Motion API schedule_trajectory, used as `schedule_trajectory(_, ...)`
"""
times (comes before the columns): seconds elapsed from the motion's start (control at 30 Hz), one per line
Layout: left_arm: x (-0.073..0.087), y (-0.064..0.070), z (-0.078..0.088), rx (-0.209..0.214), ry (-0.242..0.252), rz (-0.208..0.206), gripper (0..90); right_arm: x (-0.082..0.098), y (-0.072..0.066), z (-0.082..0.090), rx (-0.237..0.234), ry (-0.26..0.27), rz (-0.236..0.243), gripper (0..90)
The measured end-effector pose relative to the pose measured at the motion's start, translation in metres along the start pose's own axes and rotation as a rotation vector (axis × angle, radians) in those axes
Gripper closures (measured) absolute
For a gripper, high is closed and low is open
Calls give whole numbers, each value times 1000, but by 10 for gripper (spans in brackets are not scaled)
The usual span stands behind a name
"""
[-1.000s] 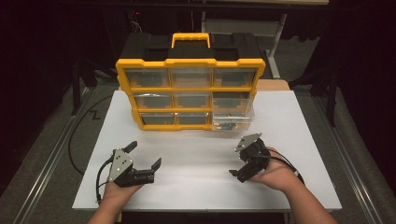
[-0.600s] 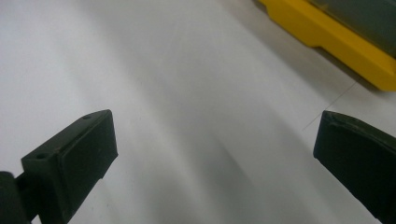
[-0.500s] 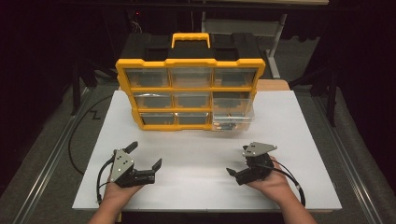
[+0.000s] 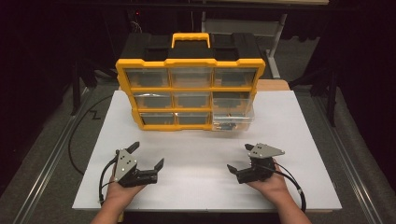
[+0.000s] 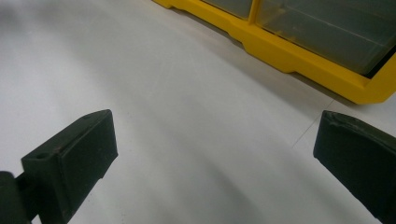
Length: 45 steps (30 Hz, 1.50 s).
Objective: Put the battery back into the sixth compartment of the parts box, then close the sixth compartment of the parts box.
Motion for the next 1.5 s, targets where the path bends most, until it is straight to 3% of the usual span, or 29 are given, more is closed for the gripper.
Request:
schedule_trajectory(0.2,1,2,-1,16,-15,-23,4,0,0,3,6,25,-19,8)
schedule_trajectory(0.53,0,0,-1,20,-3,-17,4,2,0,1,27,26,-37,17)
schedule_trajectory(0.73,0,0,0,29,-2,-9,4,3,0,1,9,31,-50,103)
schedule_trajectory(0.93,-1,0,2,30,5,-18,4,2,1,6,-9,66,-81,271)
schedule_trajectory(1.07,-2,1,3,33,10,-23,4,1,-1,9,1,82,-86,390)
schedule_trajectory(1.17,-3,2,2,36,12,-25,4,1,-1,12,30,84,-108,541)
schedule_trajectory(1.3,-2,2,1,37,6,-25,4,1,0,13,60,88,-117,672)
schedule_trajectory(1.5,-2,2,2,36,7,-25,4,-3,-2,14,58,81,-113,875)
Point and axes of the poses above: each handheld gripper's, and its own axes: z roughly backward along the jaws, x roughly out of its underside, y roughly to its right, the point moved 1 cm from there along -z, roughly forward along the jaws, and after that the axes turned 14 degrees about x, right-handed, at the moved point
